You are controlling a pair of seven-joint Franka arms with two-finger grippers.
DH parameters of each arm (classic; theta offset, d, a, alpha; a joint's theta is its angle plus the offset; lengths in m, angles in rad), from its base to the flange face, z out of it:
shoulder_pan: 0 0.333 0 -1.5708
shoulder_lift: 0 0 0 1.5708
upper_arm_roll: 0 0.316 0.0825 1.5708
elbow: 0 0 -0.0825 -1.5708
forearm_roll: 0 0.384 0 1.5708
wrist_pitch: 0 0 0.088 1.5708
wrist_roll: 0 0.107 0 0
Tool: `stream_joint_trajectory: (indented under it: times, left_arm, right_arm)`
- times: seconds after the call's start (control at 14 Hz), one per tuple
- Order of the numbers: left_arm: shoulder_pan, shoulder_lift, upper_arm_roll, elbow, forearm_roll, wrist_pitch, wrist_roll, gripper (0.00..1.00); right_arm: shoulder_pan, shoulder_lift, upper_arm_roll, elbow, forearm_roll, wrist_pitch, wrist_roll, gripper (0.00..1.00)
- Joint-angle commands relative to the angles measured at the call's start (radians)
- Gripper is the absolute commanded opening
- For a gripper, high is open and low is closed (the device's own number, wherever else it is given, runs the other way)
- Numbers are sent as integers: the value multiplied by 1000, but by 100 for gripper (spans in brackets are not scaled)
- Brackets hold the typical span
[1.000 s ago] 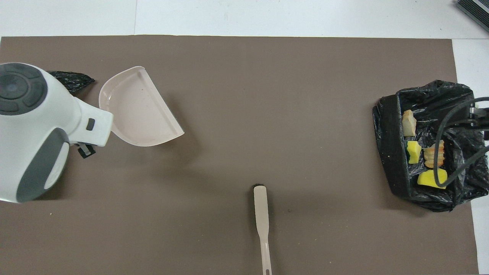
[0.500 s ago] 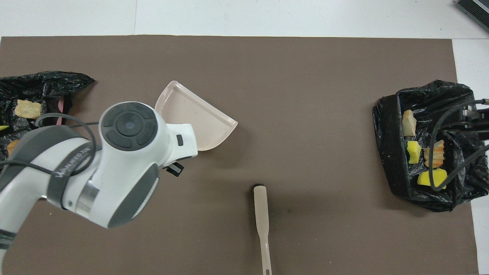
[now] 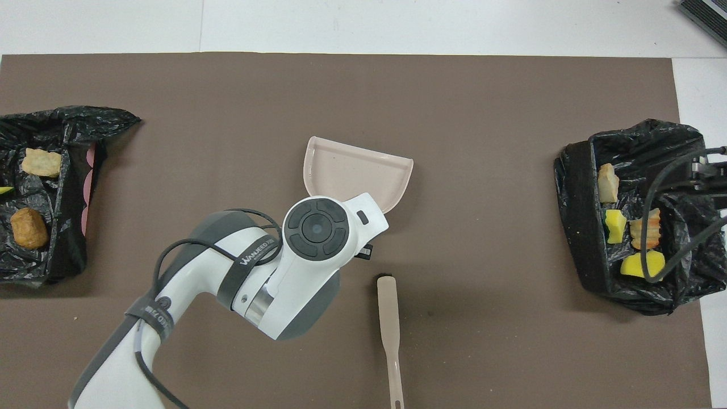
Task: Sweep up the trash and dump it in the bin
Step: 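Bring the dustpan back and set it on the mat with the left gripper, then release the dustpan and withdraw the left gripper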
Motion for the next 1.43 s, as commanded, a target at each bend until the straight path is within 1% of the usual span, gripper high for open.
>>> stream_joint_trajectory:
  times: [0.0,0.07,0.14,0.21,0.29,0.36,0.5,0.71,1.07,1.36]
  left_arm:
    - [-82,146,23,154,-17,22,-167,0]
    - [-106,212,23,215,-12,24,-236,0]
    - [-110,250,23,260,-17,38,-272,0]
    - [-101,257,23,272,-12,42,-272,0]
    - [-101,255,23,271,-5,50,-263,99]
    - [-95,252,31,271,0,58,-259,100]
    - [-26,225,32,268,-12,42,-248,100]
    - [8,170,34,259,-15,15,-245,100]
    - [161,137,34,260,-12,-28,-230,100]
    - [283,113,34,263,-12,-73,31,100]
  right_arm:
    - [-11,-6,1,-7,3,-6,-25,100]
    - [-11,-6,1,-7,3,-6,-25,100]
    - [-11,-6,3,-7,3,-6,-25,100]
    - [-11,-6,3,-7,3,-6,-25,100]
    - [-11,-6,1,-7,3,-6,-25,100]
    - [-11,-6,1,-7,3,-6,-25,100]
    - [-11,-6,1,-7,3,-6,-25,100]
    - [-11,-6,1,-7,3,-6,-25,100]
    - [-11,-6,1,-7,3,-6,-25,100]
    - [-11,-6,1,-7,3,-6,-25,100]
